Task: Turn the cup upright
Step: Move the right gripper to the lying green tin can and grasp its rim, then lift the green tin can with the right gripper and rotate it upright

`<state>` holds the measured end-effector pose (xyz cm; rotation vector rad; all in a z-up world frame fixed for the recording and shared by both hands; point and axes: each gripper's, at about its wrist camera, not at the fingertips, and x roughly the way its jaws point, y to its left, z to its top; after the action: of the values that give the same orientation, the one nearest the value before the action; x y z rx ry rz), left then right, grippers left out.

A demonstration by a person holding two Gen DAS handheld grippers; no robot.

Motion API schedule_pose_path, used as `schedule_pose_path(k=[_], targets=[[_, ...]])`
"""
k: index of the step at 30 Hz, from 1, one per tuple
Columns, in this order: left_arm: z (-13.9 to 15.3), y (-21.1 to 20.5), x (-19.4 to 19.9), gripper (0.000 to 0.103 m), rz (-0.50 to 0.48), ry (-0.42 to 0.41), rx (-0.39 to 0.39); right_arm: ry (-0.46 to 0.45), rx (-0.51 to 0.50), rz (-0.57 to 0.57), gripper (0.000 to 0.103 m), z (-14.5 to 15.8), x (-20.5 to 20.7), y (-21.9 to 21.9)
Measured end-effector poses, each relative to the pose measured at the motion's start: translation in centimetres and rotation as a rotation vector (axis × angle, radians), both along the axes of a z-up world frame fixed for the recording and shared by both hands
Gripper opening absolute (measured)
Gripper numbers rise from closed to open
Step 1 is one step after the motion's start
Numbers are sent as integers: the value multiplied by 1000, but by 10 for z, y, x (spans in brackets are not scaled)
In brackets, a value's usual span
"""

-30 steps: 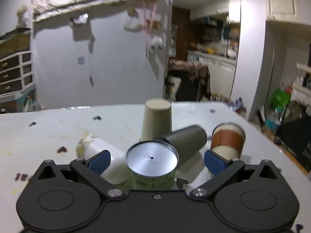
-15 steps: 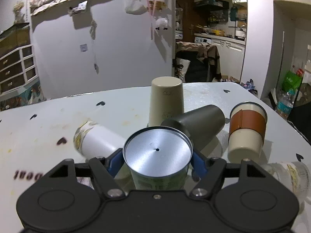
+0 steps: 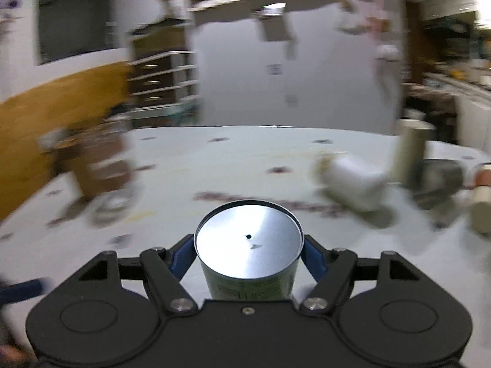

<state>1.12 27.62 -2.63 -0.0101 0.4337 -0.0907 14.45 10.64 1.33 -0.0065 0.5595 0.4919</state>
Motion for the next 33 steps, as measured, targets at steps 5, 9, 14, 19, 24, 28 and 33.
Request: schedule_pose_path(k=[5, 9, 14, 19, 24, 28, 33], targets=[[-6, -1, 5, 103, -9, 8, -15, -23, 17, 140, 74, 5, -37, 29], [-12, 1, 11, 103, 0, 23, -41, -21, 27, 199, 74, 6, -52, 36], [-17, 3, 15, 103, 14, 33, -54, -48, 29, 222, 74, 6, -70, 32], [-21, 8, 21, 103, 71, 46, -47, -53, 26, 202, 74, -2, -80, 20], [-23, 15, 21, 103, 107, 45, -52, -29, 4, 157, 74, -19, -87, 7], [-20, 23, 20, 103, 117, 44, -66, -10, 24, 127, 74, -28, -94, -6], [-7, 38, 21, 103, 126, 51, -157, 12, 8, 98, 74, -42, -103, -12]])
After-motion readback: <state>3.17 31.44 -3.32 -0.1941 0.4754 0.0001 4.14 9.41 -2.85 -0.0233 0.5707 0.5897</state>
